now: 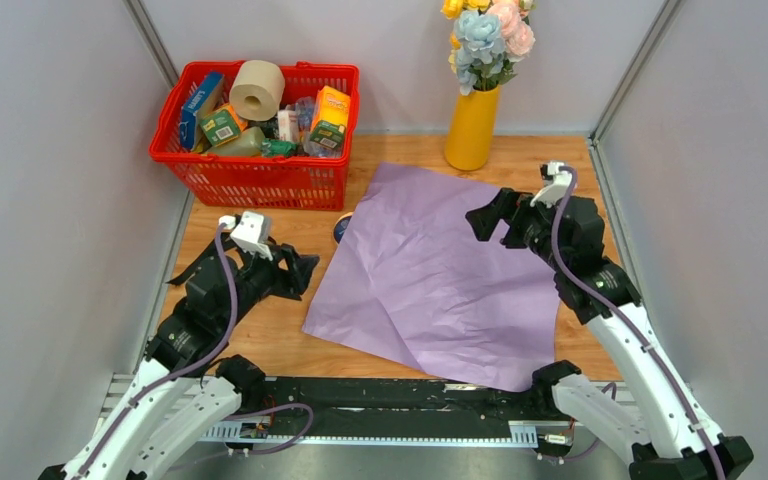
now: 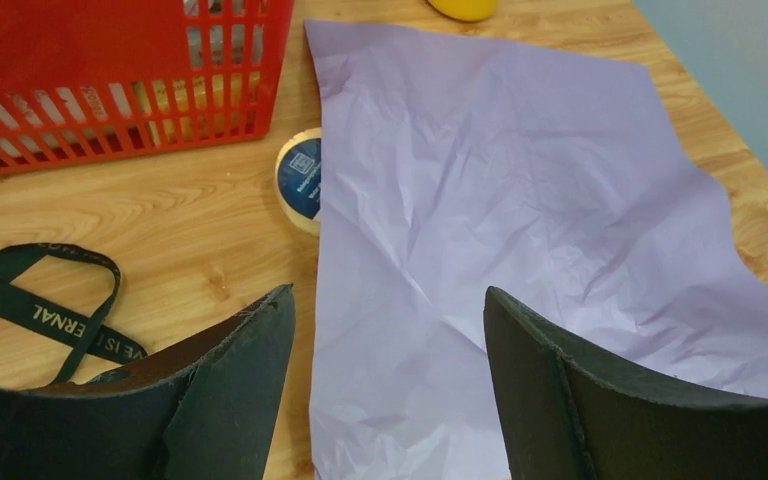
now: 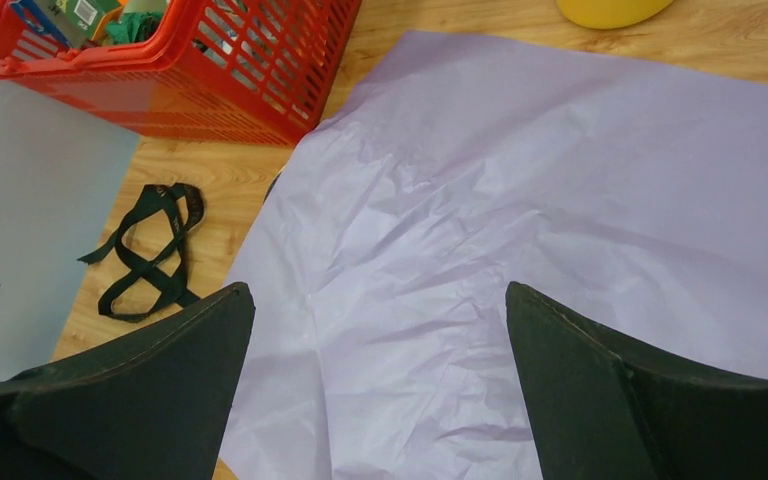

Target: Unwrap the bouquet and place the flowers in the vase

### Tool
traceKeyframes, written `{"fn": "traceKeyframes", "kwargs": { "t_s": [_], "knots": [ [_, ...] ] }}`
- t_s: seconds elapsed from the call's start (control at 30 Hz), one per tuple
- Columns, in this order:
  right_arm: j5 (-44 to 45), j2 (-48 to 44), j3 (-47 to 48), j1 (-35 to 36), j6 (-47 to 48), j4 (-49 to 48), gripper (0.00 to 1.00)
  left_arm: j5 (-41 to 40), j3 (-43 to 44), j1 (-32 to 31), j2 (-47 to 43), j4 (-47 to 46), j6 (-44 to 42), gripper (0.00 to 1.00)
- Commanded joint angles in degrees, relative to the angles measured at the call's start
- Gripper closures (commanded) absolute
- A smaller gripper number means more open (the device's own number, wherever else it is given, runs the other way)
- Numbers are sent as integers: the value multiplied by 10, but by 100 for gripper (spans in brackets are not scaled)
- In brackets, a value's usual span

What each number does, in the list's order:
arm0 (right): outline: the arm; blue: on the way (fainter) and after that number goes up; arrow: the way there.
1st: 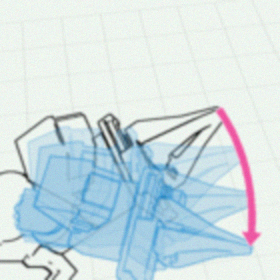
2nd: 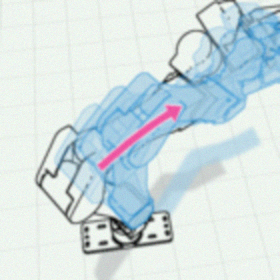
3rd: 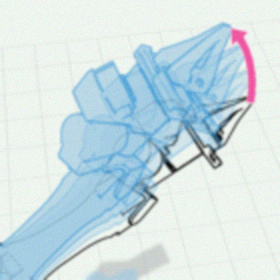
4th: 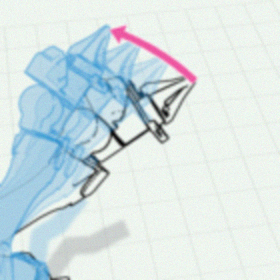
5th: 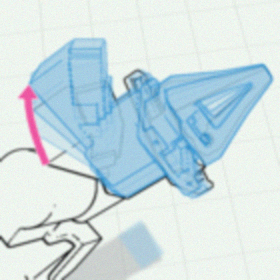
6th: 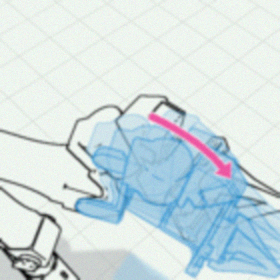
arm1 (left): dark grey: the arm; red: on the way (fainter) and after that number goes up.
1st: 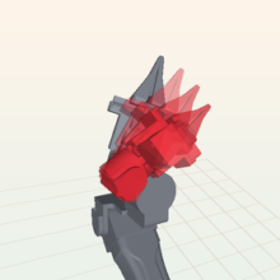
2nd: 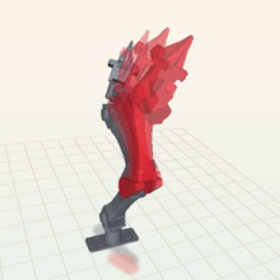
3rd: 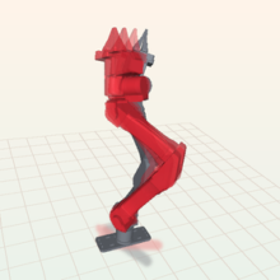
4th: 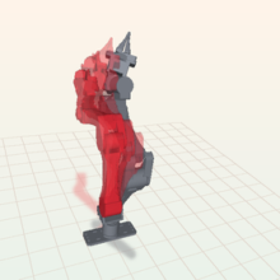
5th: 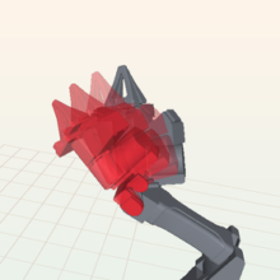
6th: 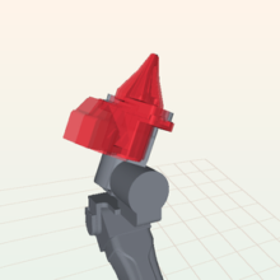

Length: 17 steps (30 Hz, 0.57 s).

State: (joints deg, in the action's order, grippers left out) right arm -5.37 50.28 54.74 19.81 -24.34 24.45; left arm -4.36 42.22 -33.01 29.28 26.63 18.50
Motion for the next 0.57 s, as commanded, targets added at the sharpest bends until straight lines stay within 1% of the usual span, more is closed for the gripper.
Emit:
{"fn": "traceKeyframes", "kwargs": {
  "t_s": [0.0, 0.1, 0.27, 0.4, 0.53],
  "knots": [
    [-24, -48, -35, 1, 3, 24, 0, -21, -10, -2, -33, -37, -11, 23],
    [-17, -72, -51, 0, 25, 24, 0, -39, -10, -2, -38, -37, -13, 22],
    [2, -113, -70, 0, 48, 14, 0, -43, -9, -2, -38, -33, -15, 22],
    [7, -145, -87, 1, 47, -2, 0, -49, -8, -3, -41, -33, -15, 22],
    [14, -154, -97, 1, 38, -6, 0, -49, -10, -2, -43, -34, -16, 22]
  ]
}}
